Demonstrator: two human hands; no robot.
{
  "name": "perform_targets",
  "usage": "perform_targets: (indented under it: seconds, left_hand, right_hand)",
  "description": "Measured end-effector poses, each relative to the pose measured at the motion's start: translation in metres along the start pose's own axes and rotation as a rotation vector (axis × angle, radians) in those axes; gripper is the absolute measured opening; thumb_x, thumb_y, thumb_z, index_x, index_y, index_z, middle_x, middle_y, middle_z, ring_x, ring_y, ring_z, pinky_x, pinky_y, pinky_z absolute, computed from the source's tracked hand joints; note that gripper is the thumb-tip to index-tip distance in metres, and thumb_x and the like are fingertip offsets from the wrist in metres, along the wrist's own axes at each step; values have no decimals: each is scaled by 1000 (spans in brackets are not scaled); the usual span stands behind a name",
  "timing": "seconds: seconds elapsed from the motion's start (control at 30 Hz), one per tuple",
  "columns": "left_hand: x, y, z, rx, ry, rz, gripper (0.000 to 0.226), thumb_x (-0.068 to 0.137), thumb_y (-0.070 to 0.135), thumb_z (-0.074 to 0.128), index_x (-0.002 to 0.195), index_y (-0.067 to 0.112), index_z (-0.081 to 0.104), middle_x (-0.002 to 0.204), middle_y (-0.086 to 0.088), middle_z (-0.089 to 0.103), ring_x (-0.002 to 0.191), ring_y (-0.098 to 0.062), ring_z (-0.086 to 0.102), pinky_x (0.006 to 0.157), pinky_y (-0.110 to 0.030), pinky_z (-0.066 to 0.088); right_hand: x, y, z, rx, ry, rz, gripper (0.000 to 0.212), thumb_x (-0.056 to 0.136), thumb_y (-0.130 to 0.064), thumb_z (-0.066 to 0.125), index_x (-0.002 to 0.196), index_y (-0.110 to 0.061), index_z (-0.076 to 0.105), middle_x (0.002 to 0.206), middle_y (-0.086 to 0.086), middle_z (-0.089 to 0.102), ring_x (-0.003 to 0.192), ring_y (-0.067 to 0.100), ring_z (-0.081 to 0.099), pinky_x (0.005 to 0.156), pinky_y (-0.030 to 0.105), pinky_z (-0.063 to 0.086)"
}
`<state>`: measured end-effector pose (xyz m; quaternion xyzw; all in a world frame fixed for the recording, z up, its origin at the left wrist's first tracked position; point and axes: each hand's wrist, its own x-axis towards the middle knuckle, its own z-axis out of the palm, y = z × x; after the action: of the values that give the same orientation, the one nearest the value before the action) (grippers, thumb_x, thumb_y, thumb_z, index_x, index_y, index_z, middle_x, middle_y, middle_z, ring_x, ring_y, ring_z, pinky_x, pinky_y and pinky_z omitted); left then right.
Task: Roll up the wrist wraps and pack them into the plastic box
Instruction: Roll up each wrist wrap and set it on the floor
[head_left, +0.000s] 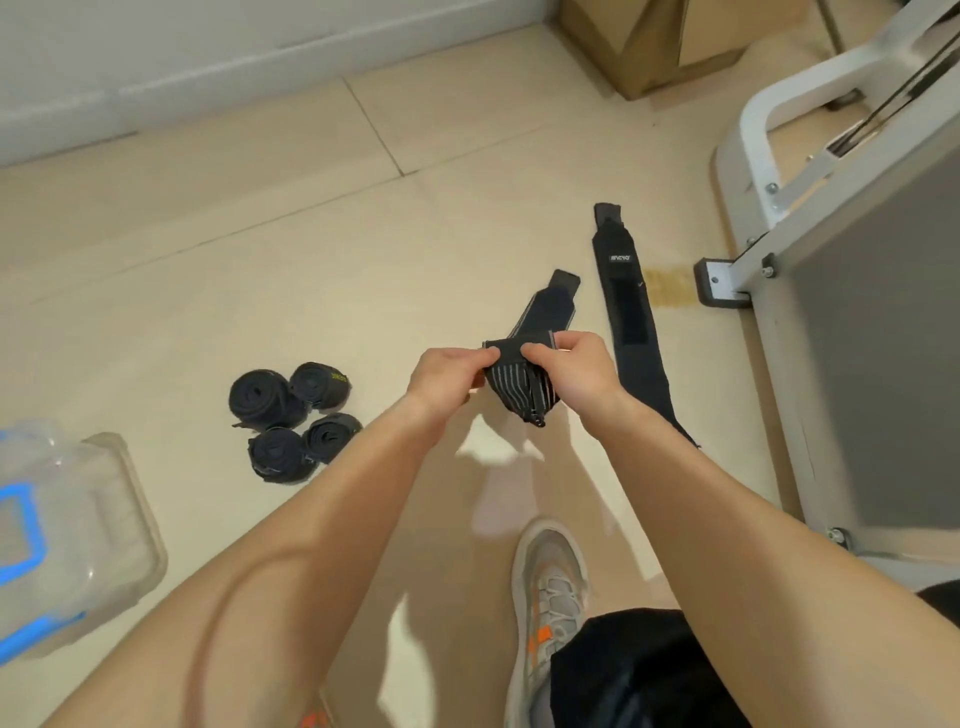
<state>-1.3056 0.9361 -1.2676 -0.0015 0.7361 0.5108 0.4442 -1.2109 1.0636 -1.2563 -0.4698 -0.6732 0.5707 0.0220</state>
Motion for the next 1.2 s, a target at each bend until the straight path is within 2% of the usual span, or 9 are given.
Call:
perform_targets:
  seconds: [0.17, 0.27, 0.43, 0.63, 0.7, 0.83, 0.93, 1.03, 1.2]
  left_hand:
    - [-46, 30, -30, -85, 6, 34, 23, 101, 21, 51, 100, 12, 72, 81, -6, 75, 77, -21, 71, 72, -28, 52]
    - [-63, 23, -52, -7, 68, 68, 23, 95, 13, 62, 118, 17, 65, 104, -6, 71, 88, -20, 67, 79, -34, 56]
    - [-86, 5, -71, 340, 107, 270, 95, 66, 40, 89, 146, 37, 39, 141, 4, 45, 131, -19, 43, 111, -44, 39]
    - [-107, 11, -97, 312, 59, 263, 27, 89, 26, 77, 114, 17, 69, 105, -2, 74, 102, -24, 68, 94, -39, 53]
    - [-109, -1, -110, 331, 19, 234, 30, 89, 24, 77, 118, 16, 70, 106, 0, 75, 98, -22, 70, 96, -40, 54]
    - [-109, -33, -126, 262, -83, 154, 22, 88, 18, 79, 110, 18, 75, 92, 8, 76, 80, -24, 65, 72, -30, 53]
    - [-111, -53, -132, 186, -100, 89, 25, 85, 16, 81, 109, 20, 76, 106, 4, 79, 103, -19, 73, 98, -36, 54]
    - [-116, -64, -136, 107, -178, -21, 27, 90, 17, 77, 117, 19, 71, 113, -2, 77, 109, -24, 72, 102, -42, 53]
    - [-124, -73, -139, 101, -309, -78, 25, 99, -1, 60, 119, 14, 64, 87, 4, 76, 77, -10, 73, 69, -29, 60]
  right_hand:
    - [-40, -60, -5, 37, -79, -34, 14, 94, -13, 66, 92, -1, 73, 90, 16, 75, 75, 28, 70, 73, 40, 59]
    - [-68, -99, -12, 59, -176, -78, 12, 92, -10, 63, 81, -7, 66, 75, 9, 64, 69, 24, 62, 61, 31, 50]
    - [-113, -147, -20, 156, -379, -49, 11, 94, -18, 66, 86, -10, 66, 76, 7, 69, 71, 21, 65, 63, 32, 50]
    - [-144, -183, -18, 230, -570, -33, 17, 95, -24, 69, 101, -9, 69, 87, 7, 73, 73, 16, 70, 62, 28, 58]
    - [-151, -194, -16, 311, -597, -27, 17, 95, -24, 67, 101, -9, 67, 86, 7, 72, 73, 16, 70, 65, 28, 58]
    - [-150, -212, 0, 452, -515, -57, 10, 98, -19, 62, 99, -9, 66, 87, 7, 71, 75, 17, 69, 67, 30, 58]
    - [-135, -216, 16, 581, -400, -40, 7, 96, -13, 59, 96, -11, 66, 86, 5, 71, 74, 18, 68, 64, 28, 56]
    - [-119, -214, 26, 633, -300, -27, 8, 93, -12, 59, 94, -11, 67, 87, 4, 71, 74, 18, 68, 63, 26, 54]
    - [-103, -211, 30, 655, -131, -52, 36, 86, -15, 66, 121, -10, 68, 86, 4, 73, 69, 19, 69, 56, 23, 53]
